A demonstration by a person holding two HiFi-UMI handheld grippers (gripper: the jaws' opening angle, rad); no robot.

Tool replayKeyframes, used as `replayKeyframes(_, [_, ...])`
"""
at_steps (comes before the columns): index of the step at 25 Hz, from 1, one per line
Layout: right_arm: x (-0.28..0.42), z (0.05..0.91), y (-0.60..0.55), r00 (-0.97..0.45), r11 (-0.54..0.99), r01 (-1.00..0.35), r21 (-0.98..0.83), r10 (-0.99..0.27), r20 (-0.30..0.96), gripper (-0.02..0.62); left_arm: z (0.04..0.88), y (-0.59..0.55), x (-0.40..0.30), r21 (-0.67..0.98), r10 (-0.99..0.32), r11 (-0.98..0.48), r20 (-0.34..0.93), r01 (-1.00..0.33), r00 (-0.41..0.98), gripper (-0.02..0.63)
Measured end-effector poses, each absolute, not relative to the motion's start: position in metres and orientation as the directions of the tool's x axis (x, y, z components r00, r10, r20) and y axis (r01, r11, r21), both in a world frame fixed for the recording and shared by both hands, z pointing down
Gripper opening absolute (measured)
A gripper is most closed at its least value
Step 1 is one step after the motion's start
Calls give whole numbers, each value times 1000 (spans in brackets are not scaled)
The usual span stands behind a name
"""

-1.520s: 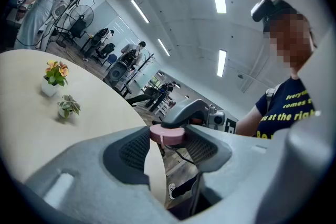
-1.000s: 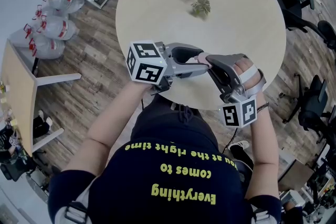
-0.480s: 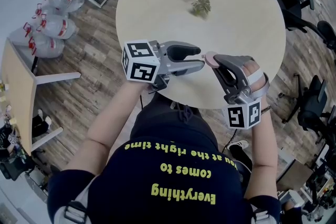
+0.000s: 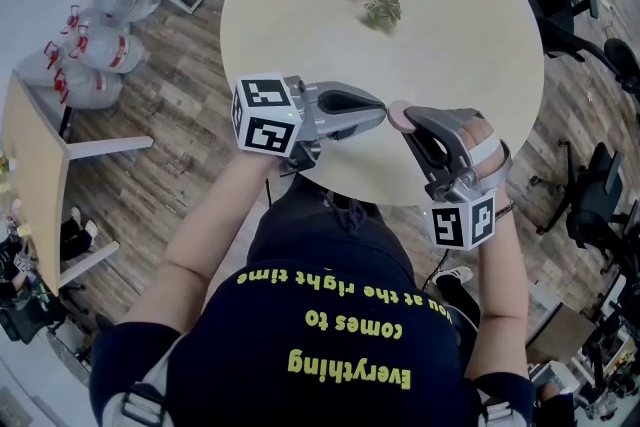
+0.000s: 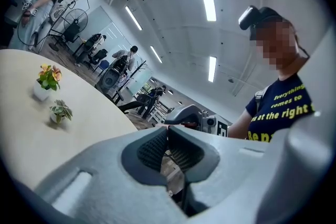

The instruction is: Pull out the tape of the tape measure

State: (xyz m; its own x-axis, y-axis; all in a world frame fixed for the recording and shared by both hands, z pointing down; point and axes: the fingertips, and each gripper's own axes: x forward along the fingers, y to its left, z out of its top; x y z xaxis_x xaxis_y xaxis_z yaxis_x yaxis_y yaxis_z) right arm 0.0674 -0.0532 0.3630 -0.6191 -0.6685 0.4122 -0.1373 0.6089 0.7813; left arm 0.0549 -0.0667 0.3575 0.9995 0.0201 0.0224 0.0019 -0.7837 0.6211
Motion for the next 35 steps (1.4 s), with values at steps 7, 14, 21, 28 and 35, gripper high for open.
replayKeyframes(7, [68,366,-50,-613,611,-122,782,-666,425,83,361,-64,55,618,51,-786,65,0,997,8])
replayKeyframes(14, [73,369,-50,-601,611,-118,783,-672,433,83,367,-64,50,627,53,-779,100,-21,994,8])
replayKeyframes(21, [83,372,-50,-578,612,-128,780,-685,443,83,370,-70,37,619,19,-783,132,-67,991,8])
replayKeyframes(28, [94,373,-53,-557,611,-140,779,-699,448,83,373,-76,27,616,-8,-781,162,-107,987,8])
replayKeyframes(35, [106,376,-54,-532,611,-158,776,-715,455,83,377,-83,13,619,-41,-772,180,-146,983,8])
